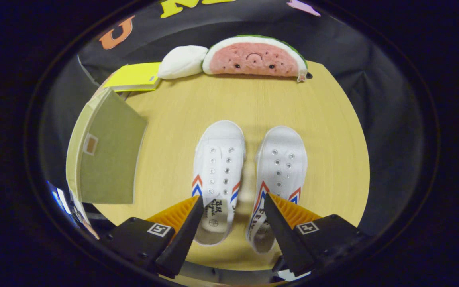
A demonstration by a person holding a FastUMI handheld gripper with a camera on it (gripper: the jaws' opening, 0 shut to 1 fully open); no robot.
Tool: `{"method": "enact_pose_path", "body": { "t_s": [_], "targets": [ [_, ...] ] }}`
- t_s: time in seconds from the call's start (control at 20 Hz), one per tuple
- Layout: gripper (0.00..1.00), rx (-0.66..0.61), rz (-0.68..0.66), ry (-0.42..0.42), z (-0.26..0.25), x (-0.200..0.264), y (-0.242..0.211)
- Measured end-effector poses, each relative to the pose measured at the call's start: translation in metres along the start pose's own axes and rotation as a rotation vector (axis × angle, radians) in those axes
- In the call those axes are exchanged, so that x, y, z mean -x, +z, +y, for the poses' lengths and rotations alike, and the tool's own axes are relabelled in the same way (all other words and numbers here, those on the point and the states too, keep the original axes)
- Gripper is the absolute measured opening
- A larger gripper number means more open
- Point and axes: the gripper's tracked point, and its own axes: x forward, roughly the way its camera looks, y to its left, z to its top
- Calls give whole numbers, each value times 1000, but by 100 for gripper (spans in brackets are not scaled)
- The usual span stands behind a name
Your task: Open the storage box then place both shoes into the box .Put the left shoe in first, then the right shoe, with the right side of both shoes facing outward in a uniform manner.
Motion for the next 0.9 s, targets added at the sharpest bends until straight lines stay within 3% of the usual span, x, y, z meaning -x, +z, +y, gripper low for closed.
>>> {"method": "enact_pose_path", "body": {
  "t_s": [0.15, 0.35, 0.6, 0.8, 0.9],
  "targets": [
    [93, 57, 71, -23, -7, -12, -4],
    [91, 98, 50, -31, -6, -15, 1],
    [83, 112, 55, -141, -11, -11, -10],
    [82, 101, 73, -137, -8, -19, -8],
    [82, 129, 99, -187, -11, -11, -8]
  ]
}}
